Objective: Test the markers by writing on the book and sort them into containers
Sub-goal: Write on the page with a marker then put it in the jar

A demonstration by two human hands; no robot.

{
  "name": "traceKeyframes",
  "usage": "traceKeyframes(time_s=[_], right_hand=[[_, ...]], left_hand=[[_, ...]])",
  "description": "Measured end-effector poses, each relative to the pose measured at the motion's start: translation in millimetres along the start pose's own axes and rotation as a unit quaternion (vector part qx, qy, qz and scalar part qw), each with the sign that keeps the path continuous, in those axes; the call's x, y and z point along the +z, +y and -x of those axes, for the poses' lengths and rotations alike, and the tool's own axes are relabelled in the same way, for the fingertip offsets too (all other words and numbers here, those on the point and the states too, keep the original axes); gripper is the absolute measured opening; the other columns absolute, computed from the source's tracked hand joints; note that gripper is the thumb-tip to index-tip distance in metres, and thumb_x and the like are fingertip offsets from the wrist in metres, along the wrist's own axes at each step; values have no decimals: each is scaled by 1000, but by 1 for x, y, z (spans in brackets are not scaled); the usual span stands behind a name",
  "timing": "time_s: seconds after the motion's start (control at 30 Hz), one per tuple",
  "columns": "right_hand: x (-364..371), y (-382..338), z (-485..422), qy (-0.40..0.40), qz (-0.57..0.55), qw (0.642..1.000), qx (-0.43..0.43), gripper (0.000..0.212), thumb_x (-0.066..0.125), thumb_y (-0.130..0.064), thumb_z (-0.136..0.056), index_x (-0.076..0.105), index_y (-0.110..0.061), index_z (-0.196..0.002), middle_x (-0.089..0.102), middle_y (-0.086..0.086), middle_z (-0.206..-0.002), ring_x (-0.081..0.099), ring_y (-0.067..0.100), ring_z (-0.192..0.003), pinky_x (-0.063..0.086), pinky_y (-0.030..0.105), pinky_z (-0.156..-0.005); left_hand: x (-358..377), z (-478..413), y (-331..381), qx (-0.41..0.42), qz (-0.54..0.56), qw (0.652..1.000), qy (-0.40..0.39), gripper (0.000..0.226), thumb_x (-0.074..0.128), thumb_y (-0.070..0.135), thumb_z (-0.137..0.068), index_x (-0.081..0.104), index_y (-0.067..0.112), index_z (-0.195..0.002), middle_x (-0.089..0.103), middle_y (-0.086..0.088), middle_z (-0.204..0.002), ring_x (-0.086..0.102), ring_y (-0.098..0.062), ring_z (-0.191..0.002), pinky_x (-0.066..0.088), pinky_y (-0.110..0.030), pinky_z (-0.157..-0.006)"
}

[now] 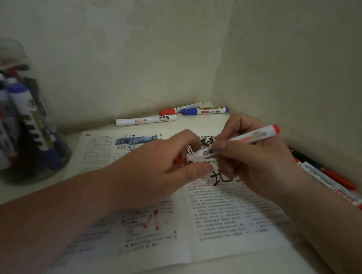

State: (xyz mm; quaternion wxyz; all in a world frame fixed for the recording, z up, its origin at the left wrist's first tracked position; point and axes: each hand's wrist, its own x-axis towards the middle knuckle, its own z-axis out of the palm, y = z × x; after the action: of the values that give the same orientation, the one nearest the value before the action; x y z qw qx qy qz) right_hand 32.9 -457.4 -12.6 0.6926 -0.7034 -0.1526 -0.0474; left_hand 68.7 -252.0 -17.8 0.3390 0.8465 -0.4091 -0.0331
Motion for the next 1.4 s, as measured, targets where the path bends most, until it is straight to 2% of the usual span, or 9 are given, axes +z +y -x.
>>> traceKeyframes(time_s=[0.13, 0.27, 0.37, 0.5, 0.7, 0.8, 0.93, 1.2, 1.4], right_hand=[[-19, -6, -6, 120, -77, 990, 23, 16, 55, 1, -66, 47, -11, -61, 31, 0, -43, 20, 9, -35, 14, 20, -44], [-20, -16, -4, 111, 7, 990, 84, 8, 53, -3, -68, 60, -1, -67, 42, 13, -44, 34, 20, -37, 27, 25, -40], [-10, -29, -2, 21, 96, 980, 173, 15, 62, 6, -80, 74, -3, -75, 60, 24, -65, 55, 29, -54, 48, 34, -52], [-1, -29, 11, -40, 109, 973, 200, 7, 69, -2, -71, 72, -8, -67, 51, 12, -55, 48, 20, -50, 50, 32, -52], [7, -5, 26, 8, 15, 983, 180, 8, 67, -1, -69, 72, -6, -74, 55, 16, -58, 52, 24, -53, 57, 40, -59], [5, -5, 27, -7, 66, 984, 164, 6, 69, -5, -74, 72, -9, -76, 67, 16, -68, 60, 27, -55, 58, 40, -58], [7, -6, 27, -16, 136, 976, 172, 12, 74, -4, -82, 69, -12, -76, 73, 22, -83, 63, 31, -51, 54, 41, -58], [14, -8, 28, -42, 180, 975, 126, 12, 80, -26, -78, 73, -17, -72, 62, 15, -57, 47, 18, -41, 37, 23, -39], [16, -10, 28, -60, 233, 963, 121, 8, 77, -10, -84, 76, -12, -76, 67, -3, -61, 53, 2, -49, 39, 13, -46]], left_hand=[[-3, 1, -13, -55, -13, 998, -1, 14, 44, 43, -99, 38, 48, -111, 55, 10, -89, 49, -3, -69, 43, -23, -63], [-3, -3, -15, -61, -39, 997, 21, 30, 33, 17, -106, 35, 45, -116, 56, 23, -107, 54, 4, -90, 42, -18, -76], [-3, -3, -12, -52, -45, 997, 29, 36, 39, 21, -106, 37, 44, -133, 59, 26, -118, 56, 8, -104, 43, -15, -86], [-4, -1, -17, 6, -88, 995, 36, 37, 54, 31, -101, 45, 50, -132, 63, 32, -119, 55, 7, -111, 44, -17, -94], [-1, -1, -23, 63, -87, 991, 78, 32, 67, 32, -94, 61, 41, -124, 65, 31, -110, 55, 9, -105, 39, -4, -89], [-1, -2, -26, 64, -73, 992, 85, 21, 68, 36, -92, 65, 39, -112, 66, 30, -101, 60, 7, -97, 43, -11, -85], [1, -5, -32, 91, -100, 988, 76, 20, 64, 43, -90, 69, 36, -109, 52, 41, -91, 51, 21, -92, 34, 1, -84], [3, -5, -32, 118, -88, 985, 87, 27, 58, 46, -91, 70, 31, -110, 67, 19, -107, 60, 2, -101, 50, -25, -89], [4, -4, -32, 121, -73, 986, 93, 20, 60, 38, -94, 71, 28, -107, 66, 16, -109, 62, -3, -103, 52, -31, -87]])
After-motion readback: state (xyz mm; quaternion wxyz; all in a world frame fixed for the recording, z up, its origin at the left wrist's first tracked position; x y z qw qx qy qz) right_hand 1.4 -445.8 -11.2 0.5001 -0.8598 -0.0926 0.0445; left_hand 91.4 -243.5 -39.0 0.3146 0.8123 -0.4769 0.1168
